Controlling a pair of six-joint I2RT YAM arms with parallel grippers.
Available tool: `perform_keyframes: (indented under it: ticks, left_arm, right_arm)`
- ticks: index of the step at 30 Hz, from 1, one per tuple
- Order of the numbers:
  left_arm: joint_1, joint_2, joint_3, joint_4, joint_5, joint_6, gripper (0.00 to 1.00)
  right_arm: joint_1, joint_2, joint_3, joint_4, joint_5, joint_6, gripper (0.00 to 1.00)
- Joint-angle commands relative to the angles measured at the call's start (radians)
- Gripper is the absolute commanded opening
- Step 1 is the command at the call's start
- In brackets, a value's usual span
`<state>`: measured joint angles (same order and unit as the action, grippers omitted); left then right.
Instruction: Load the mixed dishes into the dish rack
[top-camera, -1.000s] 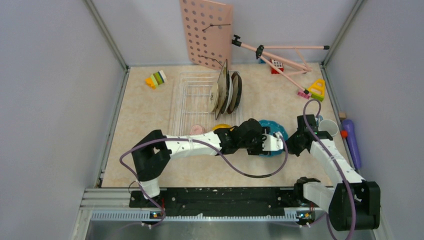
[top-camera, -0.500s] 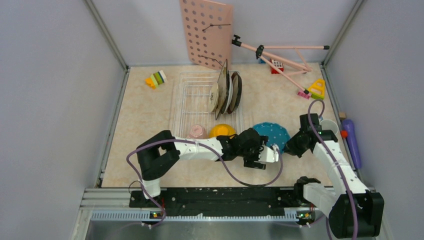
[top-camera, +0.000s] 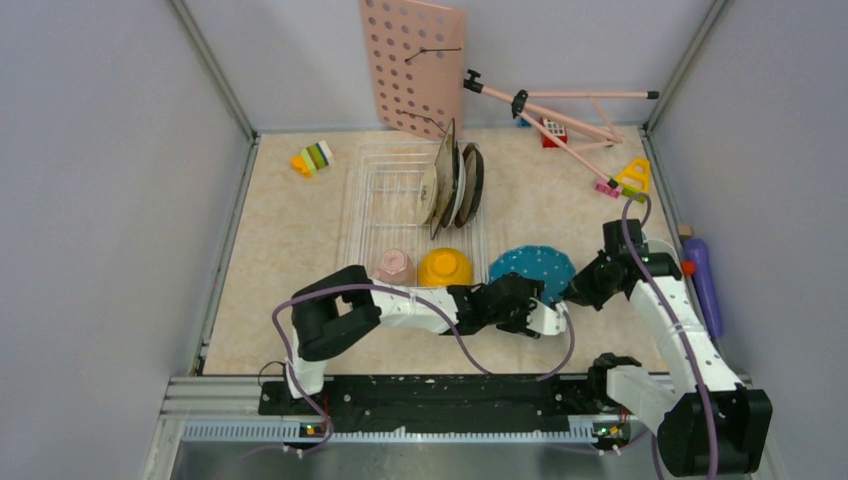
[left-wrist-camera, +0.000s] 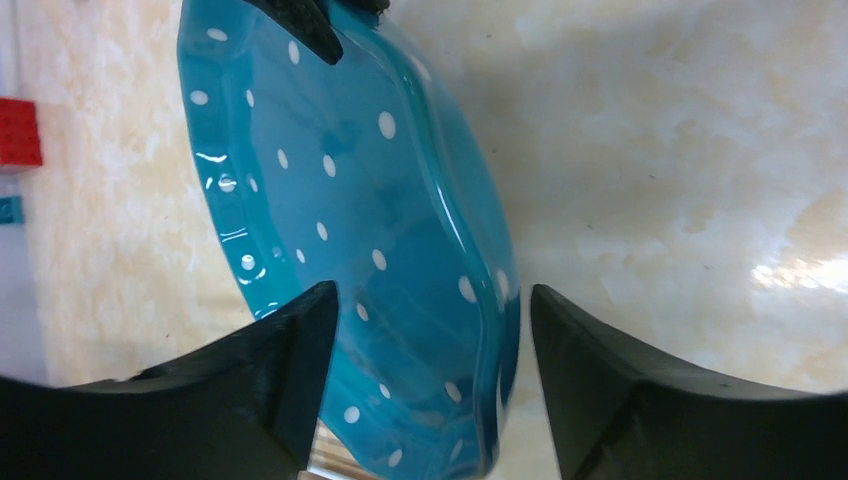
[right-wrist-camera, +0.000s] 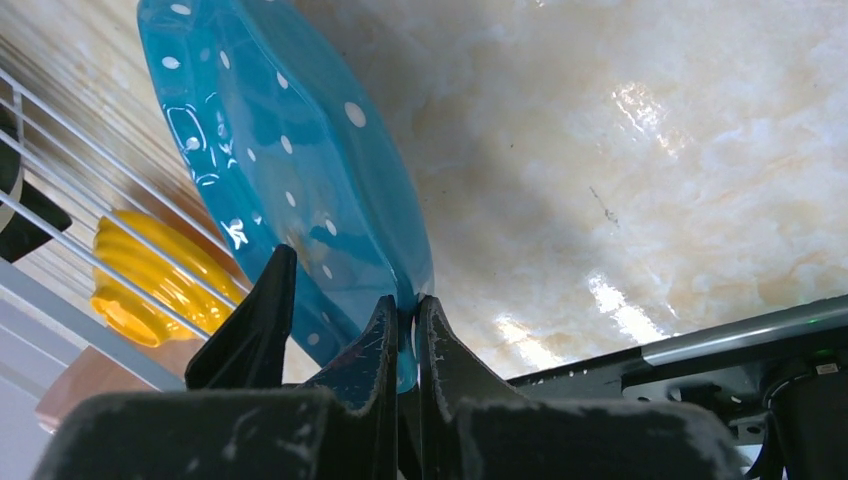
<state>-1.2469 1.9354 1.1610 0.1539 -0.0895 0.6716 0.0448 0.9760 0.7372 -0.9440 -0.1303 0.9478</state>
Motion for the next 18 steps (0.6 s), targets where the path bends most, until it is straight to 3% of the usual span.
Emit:
perform_keyframes:
  ticks: [1,4,6,7,10,14,16,18]
  left_arm:
    - [-0.024,0.012,0.006,0.142,-0.118,0.018,0.66]
    - [-0.052,0.035,0.008,0.205,-0.204,0.042,0.58]
    - [-0.061,0.047,0.009,0.234,-0.237,0.049,0.44]
    - [-0.063,0.047,0.008,0.248,-0.247,0.045,0.37]
    - [-0.065,0.035,0.009,0.264,-0.269,0.029,0.02]
    - [-0.067,0.006,0.005,0.291,-0.286,0.002,0.0]
    - [-0.067,-0.013,0.011,0.282,-0.265,-0.031,0.0]
    - [-0.066,-0.032,0.029,0.263,-0.259,-0.07,0.0]
  right_arm:
    - [-0.002,-0.04,0.103,0.024,-0.082,0.037,0.0]
    - [-0.002,-0.06,0.107,0.019,-0.084,0.064,0.0]
    - [-0.002,-0.077,0.103,0.026,-0.091,0.08,0.0]
    - [-0.001,-0.084,0.102,0.027,-0.095,0.086,0.0]
    - [-0.003,-0.094,0.108,0.025,-0.087,0.089,0.01]
    - [-0.005,-0.094,0.161,0.002,0.007,0.045,0.6]
    - [-0.005,-0.095,0.197,-0.022,0.076,0.015,0.71]
    - [-0.005,-0.098,0.248,-0.048,0.139,-0.011,0.76]
